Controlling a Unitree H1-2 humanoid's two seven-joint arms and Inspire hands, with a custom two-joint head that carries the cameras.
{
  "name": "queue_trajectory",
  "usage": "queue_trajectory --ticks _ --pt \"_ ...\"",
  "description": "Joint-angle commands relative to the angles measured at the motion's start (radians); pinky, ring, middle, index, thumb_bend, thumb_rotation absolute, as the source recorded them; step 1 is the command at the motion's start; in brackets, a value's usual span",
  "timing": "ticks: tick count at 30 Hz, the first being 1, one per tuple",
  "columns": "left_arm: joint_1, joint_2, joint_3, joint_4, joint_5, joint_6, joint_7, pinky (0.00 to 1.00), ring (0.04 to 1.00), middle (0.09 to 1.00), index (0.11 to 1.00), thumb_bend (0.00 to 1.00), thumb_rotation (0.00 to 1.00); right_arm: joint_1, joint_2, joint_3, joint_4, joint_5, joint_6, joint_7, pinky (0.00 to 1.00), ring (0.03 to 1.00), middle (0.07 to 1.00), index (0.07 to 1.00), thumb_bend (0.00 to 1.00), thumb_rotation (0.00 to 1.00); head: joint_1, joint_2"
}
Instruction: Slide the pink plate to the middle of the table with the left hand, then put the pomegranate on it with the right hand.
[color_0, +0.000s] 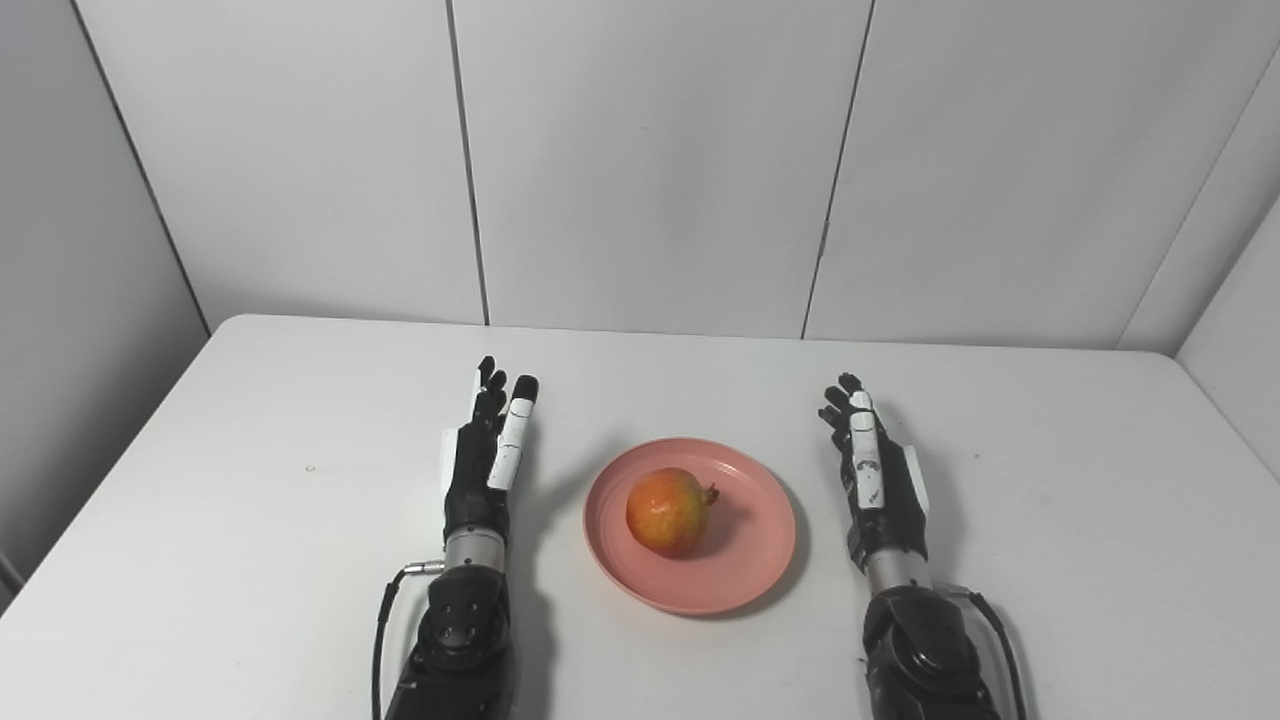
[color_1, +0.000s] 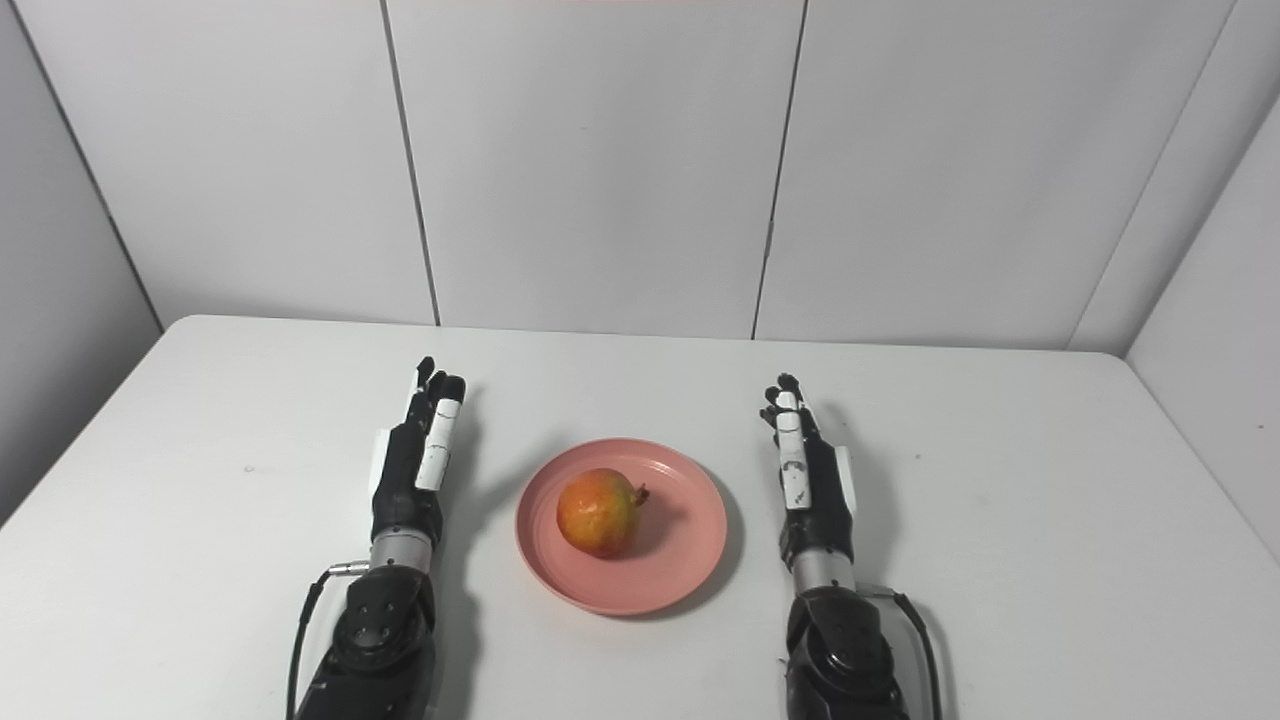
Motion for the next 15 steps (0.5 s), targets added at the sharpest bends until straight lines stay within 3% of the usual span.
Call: queue_trajectory --ticks 1,15 --pt "0.036 -0.009 -0.009 0.014 0.017 0.008 0.016 1.00 1.000 0.983 0.989 0.84 0.89 0.026 -0.004 0.010 0.012 -0.008 -0.034 0.008 1.00 0.927 0.923 0.929 0.84 1.00 0.000 -0.001" --pt "0.033 -0.002 -0.010 0.013 -0.004 0.042 -0.023 1.00 0.998 0.982 1.000 0.87 0.88 0.031 -0.009 0.016 0.020 0.007 -0.036 0.017 1.00 0.919 0.920 0.931 0.85 1.00 -0.003 0.000"
